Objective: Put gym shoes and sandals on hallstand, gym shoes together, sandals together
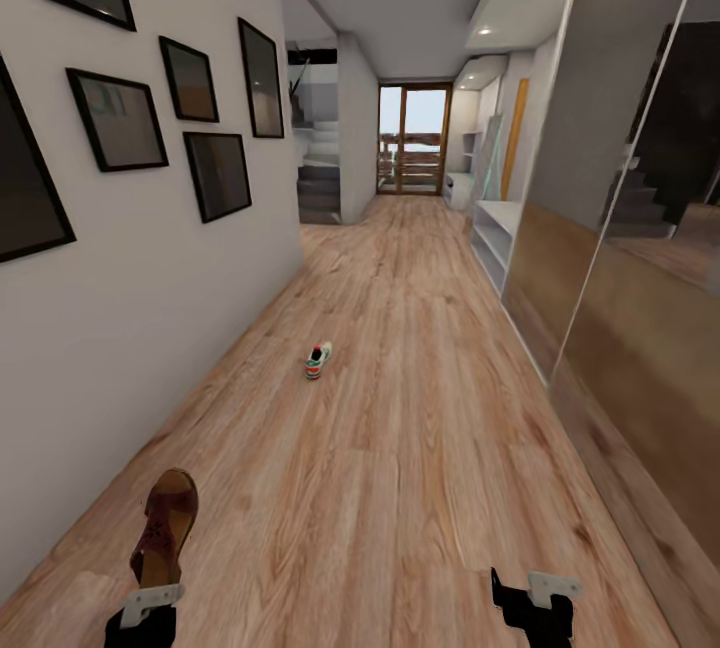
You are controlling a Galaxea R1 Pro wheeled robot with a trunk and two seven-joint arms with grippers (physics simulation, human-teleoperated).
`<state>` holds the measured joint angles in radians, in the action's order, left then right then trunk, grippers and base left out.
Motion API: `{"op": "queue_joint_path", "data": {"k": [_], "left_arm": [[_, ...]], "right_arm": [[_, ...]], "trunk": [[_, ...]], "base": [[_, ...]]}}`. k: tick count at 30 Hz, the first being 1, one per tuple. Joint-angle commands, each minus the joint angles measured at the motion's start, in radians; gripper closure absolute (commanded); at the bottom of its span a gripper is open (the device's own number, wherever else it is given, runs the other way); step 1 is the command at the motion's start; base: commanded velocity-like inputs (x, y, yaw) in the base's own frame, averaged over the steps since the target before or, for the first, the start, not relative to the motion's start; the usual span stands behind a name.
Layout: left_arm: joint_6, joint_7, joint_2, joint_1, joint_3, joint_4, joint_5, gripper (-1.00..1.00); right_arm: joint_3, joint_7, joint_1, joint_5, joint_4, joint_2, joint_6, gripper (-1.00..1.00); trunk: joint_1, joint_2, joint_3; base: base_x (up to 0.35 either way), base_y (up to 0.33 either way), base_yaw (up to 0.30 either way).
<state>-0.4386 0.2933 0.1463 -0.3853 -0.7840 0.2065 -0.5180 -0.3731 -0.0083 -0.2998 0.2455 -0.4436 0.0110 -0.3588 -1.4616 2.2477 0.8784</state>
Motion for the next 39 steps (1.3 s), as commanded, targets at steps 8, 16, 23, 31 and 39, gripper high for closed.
{"op": "queue_joint_path", "data": {"k": [8, 16, 23, 31, 39], "left_arm": [[0.000, 0.003, -0.047, -0.022, -0.014, 0.006, -0.003, 1.00], [-0.002, 0.003, -0.049, -0.021, -0.024, 0.005, 0.001, 1.00], [-0.002, 0.005, -0.049, -0.021, -0.014, 0.006, -0.003, 1.00], [0.001, 0.017, -0.048, -0.021, 0.037, 0.007, -0.035, 1.00], [0.001, 0.014, -0.048, -0.021, 0.085, 0.007, -0.045, 1.00]], "right_arm": [[-0.007, -0.001, -0.001, 0.010, 0.000, 0.001, -0.003, -1.00], [-0.007, -0.001, -0.001, 0.010, 0.000, 0.001, -0.003, -1.00], [-0.007, -0.001, -0.001, 0.011, 0.000, 0.001, -0.003, -1.00], [-0.007, -0.001, -0.001, 0.010, 0.000, 0.001, -0.002, -1.00], [-0.007, -0.001, -0.001, 0.010, 0.000, 0.001, -0.002, -1.00]], "trunk": [[0.000, 0.000, 0.001], [0.000, 0.000, 0.001], [0.000, 0.000, 0.001], [0.000, 0.000, 0.001], [0.000, 0.000, 0.001]], "base": [[0.334, 0.089, -0.001], [0.334, 0.075, 0.000], [0.334, 0.011, 0.000], [0.334, 0.001, 0.000], [0.334, 0.000, 0.000]]}}
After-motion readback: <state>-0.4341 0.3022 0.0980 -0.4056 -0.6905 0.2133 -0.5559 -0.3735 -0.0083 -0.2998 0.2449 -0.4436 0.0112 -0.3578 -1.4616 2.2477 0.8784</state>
